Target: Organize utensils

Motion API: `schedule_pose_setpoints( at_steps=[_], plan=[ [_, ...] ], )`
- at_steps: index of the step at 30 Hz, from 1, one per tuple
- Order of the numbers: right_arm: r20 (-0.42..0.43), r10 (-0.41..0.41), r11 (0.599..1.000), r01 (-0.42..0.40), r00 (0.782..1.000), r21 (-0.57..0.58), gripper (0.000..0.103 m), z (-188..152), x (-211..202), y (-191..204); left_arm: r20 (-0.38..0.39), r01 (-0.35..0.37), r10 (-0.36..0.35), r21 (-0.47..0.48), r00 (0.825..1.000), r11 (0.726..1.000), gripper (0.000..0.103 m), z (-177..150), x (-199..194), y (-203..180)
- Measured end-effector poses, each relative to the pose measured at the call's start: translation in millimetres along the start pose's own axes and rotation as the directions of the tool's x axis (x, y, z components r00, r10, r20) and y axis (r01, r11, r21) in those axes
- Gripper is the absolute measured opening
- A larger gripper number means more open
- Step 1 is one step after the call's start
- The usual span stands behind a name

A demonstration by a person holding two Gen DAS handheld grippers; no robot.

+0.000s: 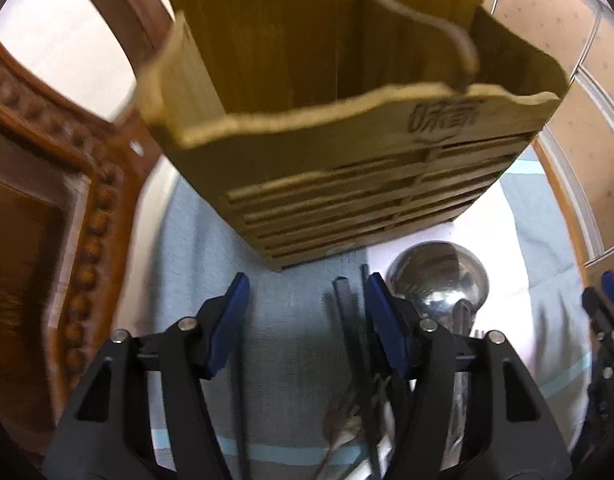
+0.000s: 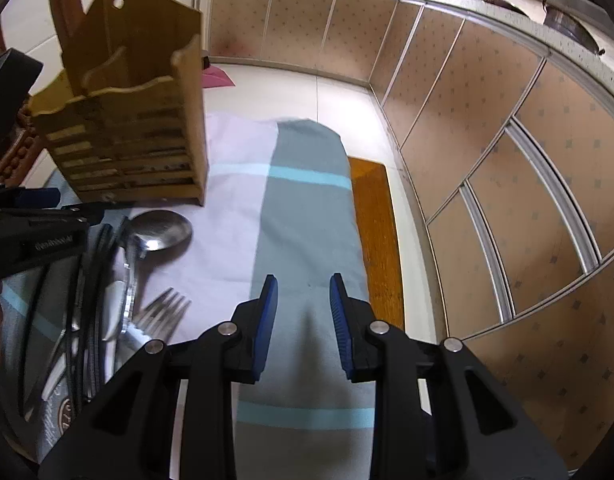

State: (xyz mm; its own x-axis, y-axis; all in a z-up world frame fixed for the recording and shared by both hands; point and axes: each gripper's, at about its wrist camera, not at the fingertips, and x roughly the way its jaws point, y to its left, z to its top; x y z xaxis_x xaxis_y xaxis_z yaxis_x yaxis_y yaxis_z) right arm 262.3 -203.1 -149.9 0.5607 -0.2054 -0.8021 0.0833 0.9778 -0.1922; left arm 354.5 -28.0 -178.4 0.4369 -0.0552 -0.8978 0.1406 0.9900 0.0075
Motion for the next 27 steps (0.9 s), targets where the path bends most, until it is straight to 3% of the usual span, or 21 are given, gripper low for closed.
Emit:
schedule_pose_setpoints(
  at_steps=[1,4,9,15,18,21,25,27],
  plan=[
    [-0.004,-0.001,1.000,0.001,1.000,0.006,0.029,-1,1,-2,-0.016,0.020,-0.020,-0.015,1.000,1.000,0.026,0,3,2],
    [-0.005,0.001,1.000,-0.001,1.000,0.019,0.029,-3,2,-5,-0.030,0.031,-0.031,-0.019,0.999,0.999,0.011,-2,3,2],
    [0.005,0.013,0.999,-0.013,1.000,0.031,0.029,-1,-3,-5,0.038,0.061,-0.060,-0.032,0.997,0.998,0.010,-15,-30,12],
    [0.006,0.123,0.991,-0.123,0.992,0.042,0.029,16,-14,13,0.176,0.090,-0.081,-0.043,0.981,0.995,0.009,-34,-102,31],
    [-0.015,0.241,0.969,-0.240,0.970,0.051,0.029,36,-15,34,0.249,0.074,-0.064,-0.030,0.966,0.997,0.008,-47,-135,36],
    [-0.057,0.349,0.936,-0.346,0.935,0.063,0.029,57,-7,60,0.285,0.077,-0.066,-0.030,0.956,0.997,0.008,-45,-157,39],
    [-0.164,0.456,0.889,-0.441,0.875,0.122,0.029,69,16,91,0.317,0.088,-0.069,-0.046,0.946,0.995,0.008,-58,-171,45],
    [-0.193,0.467,0.884,-0.449,0.863,0.130,0.029,71,25,104,0.329,0.091,-0.068,-0.054,0.942,0.994,0.008,-64,-182,54]
  ],
)
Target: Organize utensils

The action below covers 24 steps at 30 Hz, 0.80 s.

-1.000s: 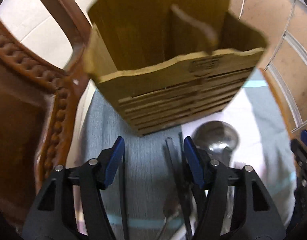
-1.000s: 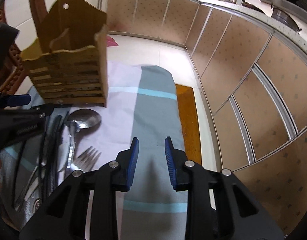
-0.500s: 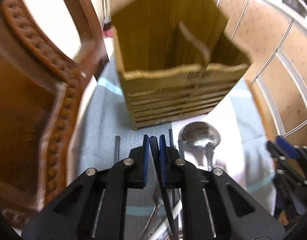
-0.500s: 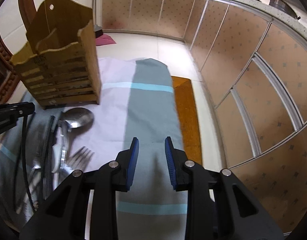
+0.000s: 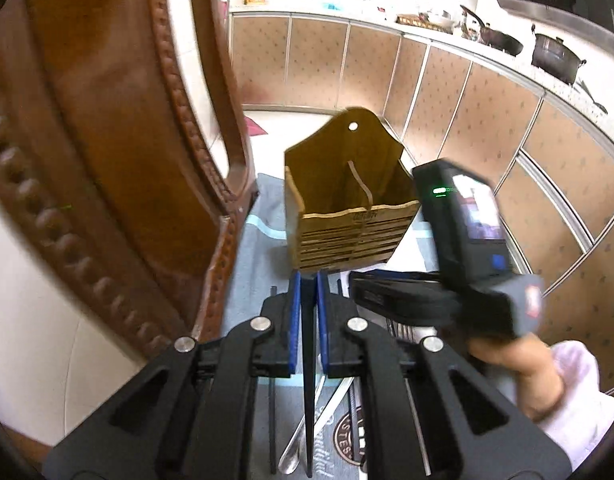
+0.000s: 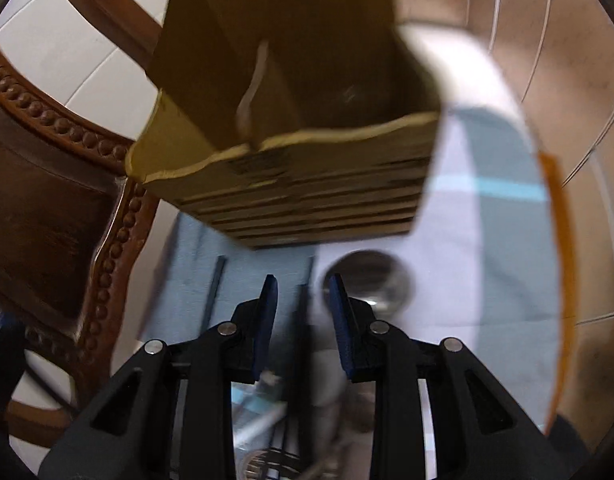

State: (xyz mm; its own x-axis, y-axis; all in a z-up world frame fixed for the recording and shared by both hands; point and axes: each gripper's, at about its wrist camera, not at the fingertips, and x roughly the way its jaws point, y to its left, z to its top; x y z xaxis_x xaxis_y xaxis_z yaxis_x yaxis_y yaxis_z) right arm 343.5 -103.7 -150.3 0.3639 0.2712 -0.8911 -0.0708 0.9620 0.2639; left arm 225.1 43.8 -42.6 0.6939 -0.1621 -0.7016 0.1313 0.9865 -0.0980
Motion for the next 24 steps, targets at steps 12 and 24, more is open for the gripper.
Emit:
schedule_pose_setpoints(
  at_steps=[12,24],
  plan=[
    [-0.084,-0.125,0.990,0.120,0.989,-0.071,0.029,5,43,31,0.033,0.021,-0.021,-0.018,0.999,1.000,0.008,-6,-22,10],
    [0.087,0.006,0.995,0.002,0.996,-0.101,0.008,-4,-70,62,0.084,0.024,-0.023,-0.014,0.996,1.000,0.007,0,-45,1]
  ],
)
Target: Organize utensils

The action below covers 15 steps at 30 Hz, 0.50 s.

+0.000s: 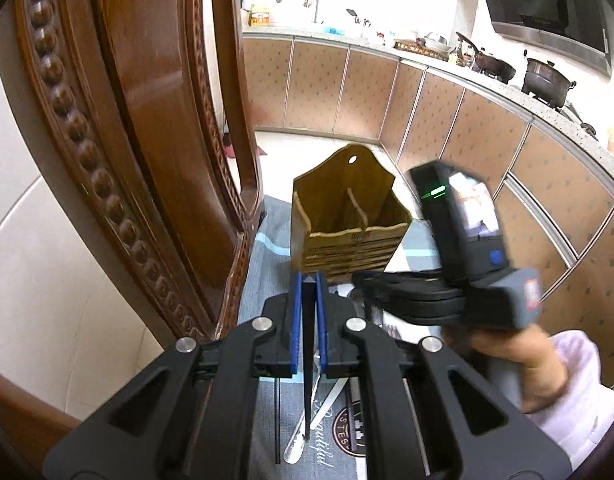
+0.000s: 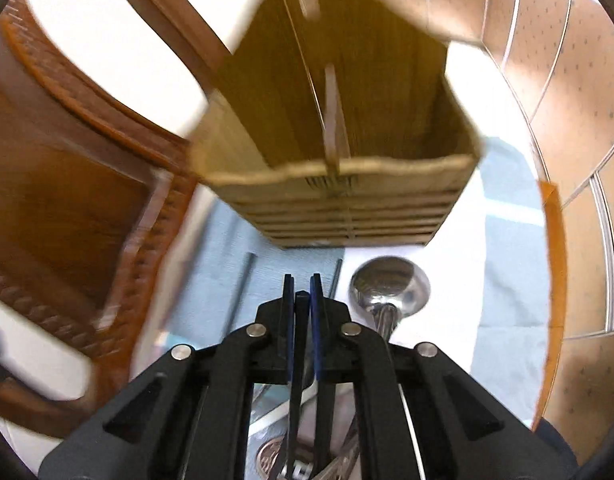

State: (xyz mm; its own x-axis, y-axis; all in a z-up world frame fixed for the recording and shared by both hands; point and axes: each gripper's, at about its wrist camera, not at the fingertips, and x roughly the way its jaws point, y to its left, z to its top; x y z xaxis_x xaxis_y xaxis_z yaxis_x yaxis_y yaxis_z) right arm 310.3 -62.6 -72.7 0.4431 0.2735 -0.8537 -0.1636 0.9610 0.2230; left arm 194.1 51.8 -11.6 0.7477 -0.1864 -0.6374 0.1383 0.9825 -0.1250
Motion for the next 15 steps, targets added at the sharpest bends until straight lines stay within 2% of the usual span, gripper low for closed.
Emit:
schedule_pose_setpoints(
  at_steps=[4,8,12,15],
  plan=[
    [0.111,0.027,0.999,-0.024,0.993,-0.032,0.008,-2,-67,-5,0.026,0.004,-0.004,0.008,1.000,1.000,0.007,4,-15,-11],
    [0.225,0.021,0.998,-0.008,0.974,-0.058,0.008,-9,-121,-13,0.048,0.007,-0.007,0.018,0.999,1.000,0.007,7,-27,-21],
    [0.343,-0.004,0.997,0.030,0.939,-0.069,0.008,-11,-172,-16,0.069,0.006,-0.007,0.018,0.998,1.000,0.007,14,-37,-28],
    [0.390,-0.010,0.998,0.036,0.921,-0.060,0.008,-12,-182,-25,0.095,0.005,-0.006,0.006,0.995,1.000,0.007,22,-43,-30]
  ],
)
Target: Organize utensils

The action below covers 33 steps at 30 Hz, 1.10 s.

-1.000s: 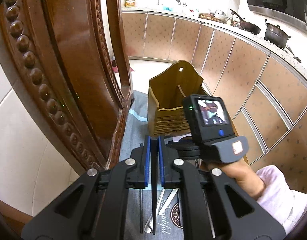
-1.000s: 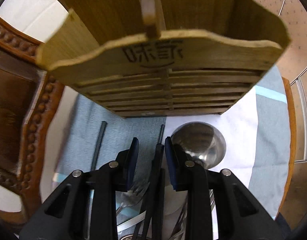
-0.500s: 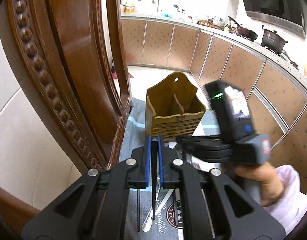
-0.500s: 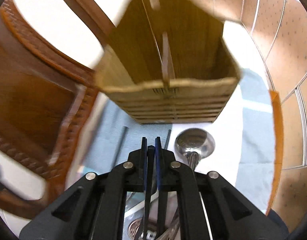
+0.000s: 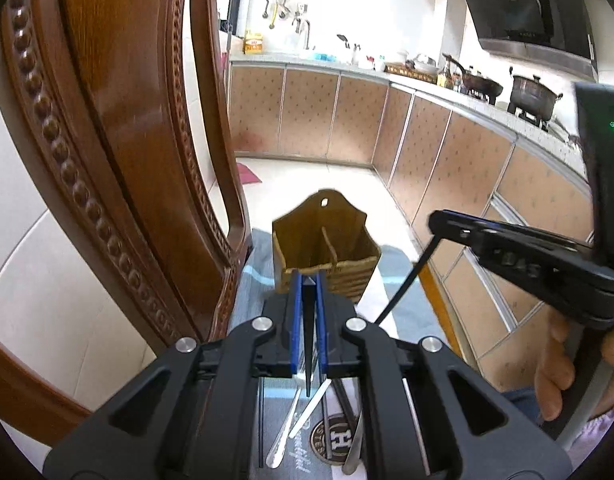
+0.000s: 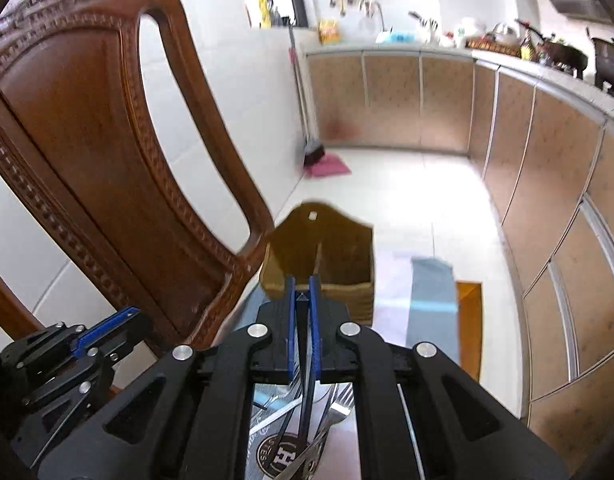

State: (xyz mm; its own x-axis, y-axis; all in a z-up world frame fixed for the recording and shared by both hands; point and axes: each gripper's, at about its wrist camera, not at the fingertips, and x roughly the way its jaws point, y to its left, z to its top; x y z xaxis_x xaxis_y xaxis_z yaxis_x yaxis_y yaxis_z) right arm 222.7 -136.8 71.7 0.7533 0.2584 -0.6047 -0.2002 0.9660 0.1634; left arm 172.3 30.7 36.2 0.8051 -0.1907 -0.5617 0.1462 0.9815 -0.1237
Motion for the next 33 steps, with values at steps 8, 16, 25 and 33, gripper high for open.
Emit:
schedule_pose_setpoints(
  at_steps=[8,16,25,33],
  plan=[
    [0.100,-0.055,0.998,0.055,0.994,0.001,0.008,28,-20,-6,0.112,-0.017,0.019,-0.019,0.993,1.000,0.007,48,-12,-4],
    [0.254,-0.118,0.993,0.122,0.960,0.001,0.008,74,-41,-11,0.215,-0.031,0.039,-0.040,0.976,0.999,0.007,104,-9,-6],
    [0.243,-0.136,0.991,0.132,0.960,0.036,0.008,70,18,-30,0.216,-0.092,0.101,-0.051,0.971,0.994,0.007,111,60,-8],
    [0.156,-0.168,0.986,0.167,0.973,0.019,0.008,49,76,-38,0.133,-0.124,0.130,-0.056,0.982,0.991,0.007,85,117,0]
  ],
)
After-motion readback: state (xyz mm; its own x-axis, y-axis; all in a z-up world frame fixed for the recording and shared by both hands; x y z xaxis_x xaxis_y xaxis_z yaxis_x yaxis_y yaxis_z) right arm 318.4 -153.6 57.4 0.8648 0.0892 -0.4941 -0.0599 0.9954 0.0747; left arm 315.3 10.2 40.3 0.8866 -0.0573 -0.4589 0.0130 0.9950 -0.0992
